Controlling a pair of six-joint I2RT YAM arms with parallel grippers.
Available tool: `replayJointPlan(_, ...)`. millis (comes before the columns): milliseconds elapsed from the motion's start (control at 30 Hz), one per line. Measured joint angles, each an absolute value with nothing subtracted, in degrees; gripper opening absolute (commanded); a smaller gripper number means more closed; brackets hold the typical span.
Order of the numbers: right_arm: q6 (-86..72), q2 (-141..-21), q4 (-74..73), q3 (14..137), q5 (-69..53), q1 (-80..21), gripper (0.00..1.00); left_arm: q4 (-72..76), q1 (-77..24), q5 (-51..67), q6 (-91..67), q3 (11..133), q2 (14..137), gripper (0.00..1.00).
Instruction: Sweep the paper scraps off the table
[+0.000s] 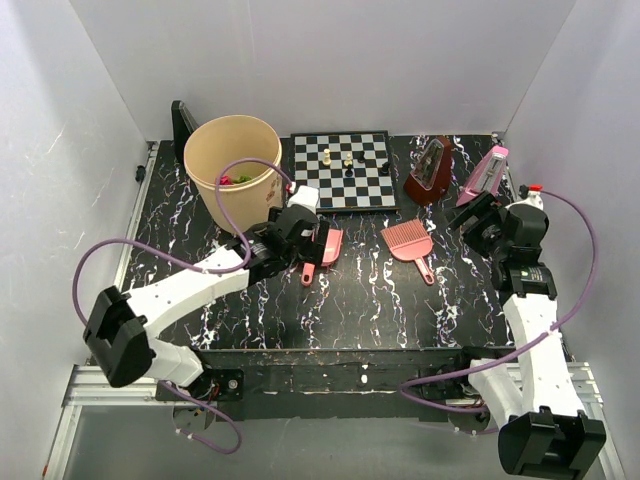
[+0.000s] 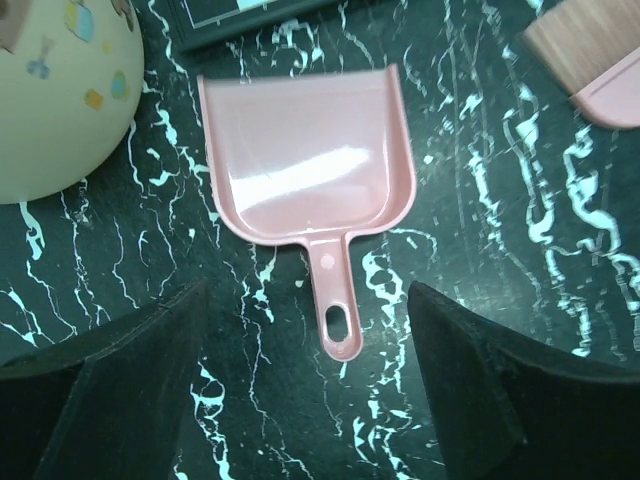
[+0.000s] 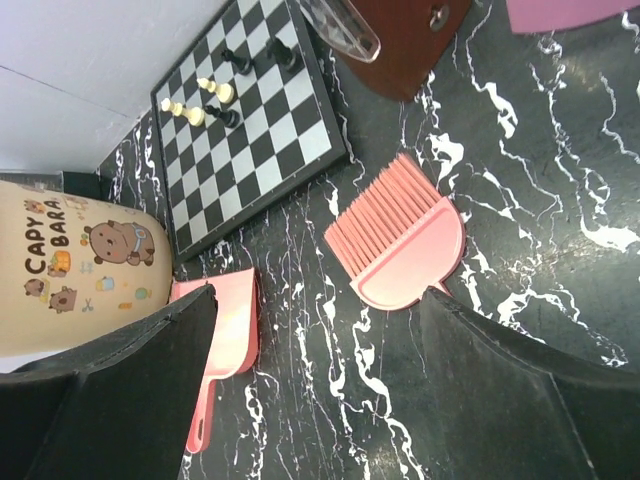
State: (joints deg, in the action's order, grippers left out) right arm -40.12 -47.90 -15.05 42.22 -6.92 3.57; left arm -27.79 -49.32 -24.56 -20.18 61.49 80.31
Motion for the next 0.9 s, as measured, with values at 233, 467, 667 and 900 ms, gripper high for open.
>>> replayJointPlan(233, -37.43, -43.59, -20.4, 47.05, -6.37, 3.57, 0.87, -30.3, -49.32, -24.21, -20.67, 62.87, 74.72, 0.98)
replayJointPlan(467, -34.44, -39.44, -23.2, 49.21, -12.64, 3.57, 0.79, -30.68, -49.34, -30.57, -23.83, 60.03, 59.51, 0.98)
replayJointPlan(667, -34.06, -29.85, -20.34, 48.86, -15.51, 3.55, 0.84, -27.75, -49.36, -36.58, -25.61, 53.36, 45.34, 0.98)
replayJointPlan(900, -33.74, -21.82, -18.74, 45.32, -14.2, 3.2, 0.87, -28.49, -49.36, -41.76, -28.14, 50.98, 40.66, 0.98)
